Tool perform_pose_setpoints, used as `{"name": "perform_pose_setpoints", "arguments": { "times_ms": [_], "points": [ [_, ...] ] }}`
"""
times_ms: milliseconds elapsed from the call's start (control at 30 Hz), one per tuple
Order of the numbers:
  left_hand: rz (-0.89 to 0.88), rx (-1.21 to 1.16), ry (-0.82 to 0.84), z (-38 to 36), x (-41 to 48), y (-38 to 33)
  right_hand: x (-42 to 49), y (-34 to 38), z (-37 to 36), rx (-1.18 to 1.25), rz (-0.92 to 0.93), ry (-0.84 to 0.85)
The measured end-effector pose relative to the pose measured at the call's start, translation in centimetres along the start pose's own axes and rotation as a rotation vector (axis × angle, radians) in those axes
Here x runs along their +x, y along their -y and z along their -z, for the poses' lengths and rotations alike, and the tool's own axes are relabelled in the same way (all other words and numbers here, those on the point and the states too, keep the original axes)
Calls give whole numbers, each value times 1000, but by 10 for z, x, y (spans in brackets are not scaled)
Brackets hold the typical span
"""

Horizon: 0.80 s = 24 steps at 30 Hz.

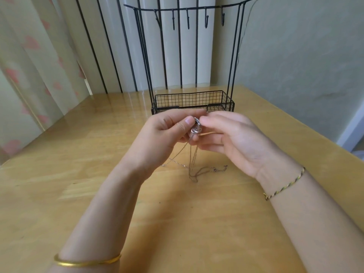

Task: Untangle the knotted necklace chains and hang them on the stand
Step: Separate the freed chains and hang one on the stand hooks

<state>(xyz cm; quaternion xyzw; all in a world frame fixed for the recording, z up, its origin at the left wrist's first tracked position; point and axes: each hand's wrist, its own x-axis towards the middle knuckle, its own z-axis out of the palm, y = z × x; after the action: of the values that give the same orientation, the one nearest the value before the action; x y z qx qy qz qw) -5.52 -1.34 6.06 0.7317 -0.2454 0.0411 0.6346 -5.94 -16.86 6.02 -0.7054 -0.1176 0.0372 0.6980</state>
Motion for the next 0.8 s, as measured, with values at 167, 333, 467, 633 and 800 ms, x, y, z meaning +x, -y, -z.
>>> {"name": "perform_pose_setpoints", "arguments": {
  "times_ms": [167, 333, 467, 633, 800],
  "points": [
    [-5, 27, -6, -1, 0, 1, 1, -4, -2, 21, 80, -46],
    [77, -34, 8, -5, 1, 4, 2, -3, -4, 160, 58, -103],
    [93, -22, -10, -5, 0, 6, 4, -3, -1, 196, 13, -161],
    [104, 43, -50, -4, 2, 9, 4, -3, -1, 232, 1, -188],
    [124, -39, -59, -4, 2, 7, 5, -2, 0, 309, -20, -169]
  ]
}}
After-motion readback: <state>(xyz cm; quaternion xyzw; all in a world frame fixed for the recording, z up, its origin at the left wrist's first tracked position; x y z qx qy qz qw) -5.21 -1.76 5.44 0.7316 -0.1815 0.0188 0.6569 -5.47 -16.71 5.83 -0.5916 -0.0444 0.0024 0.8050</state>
